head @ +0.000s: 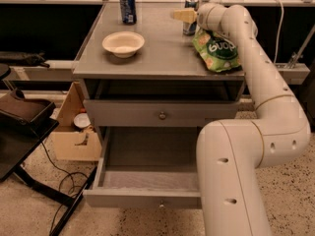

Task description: Place redbull can into middle drawer

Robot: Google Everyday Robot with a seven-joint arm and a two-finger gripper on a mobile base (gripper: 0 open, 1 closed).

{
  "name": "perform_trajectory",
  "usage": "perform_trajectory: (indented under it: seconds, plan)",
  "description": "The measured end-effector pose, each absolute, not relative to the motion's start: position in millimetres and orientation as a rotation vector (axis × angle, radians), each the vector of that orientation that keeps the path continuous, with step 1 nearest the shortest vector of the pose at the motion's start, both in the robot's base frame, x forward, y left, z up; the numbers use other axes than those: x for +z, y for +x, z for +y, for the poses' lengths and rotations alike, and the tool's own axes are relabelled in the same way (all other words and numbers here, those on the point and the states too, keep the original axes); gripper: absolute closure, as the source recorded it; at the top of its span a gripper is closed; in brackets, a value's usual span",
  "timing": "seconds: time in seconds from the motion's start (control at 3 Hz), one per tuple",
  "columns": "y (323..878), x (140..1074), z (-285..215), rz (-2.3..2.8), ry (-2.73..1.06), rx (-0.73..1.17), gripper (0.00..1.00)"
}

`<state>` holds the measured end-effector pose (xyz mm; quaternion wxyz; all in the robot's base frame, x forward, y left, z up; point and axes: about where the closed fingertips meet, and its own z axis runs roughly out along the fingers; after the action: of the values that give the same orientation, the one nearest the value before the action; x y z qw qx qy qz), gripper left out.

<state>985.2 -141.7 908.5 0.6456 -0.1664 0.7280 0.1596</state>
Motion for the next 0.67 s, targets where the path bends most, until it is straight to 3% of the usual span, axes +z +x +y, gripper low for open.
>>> perform_trajectory:
  seconds: [0.67]
  plan:
    - [985.2, 908.5, -141.6, 1.657, -0.379, 0.363, 0.48]
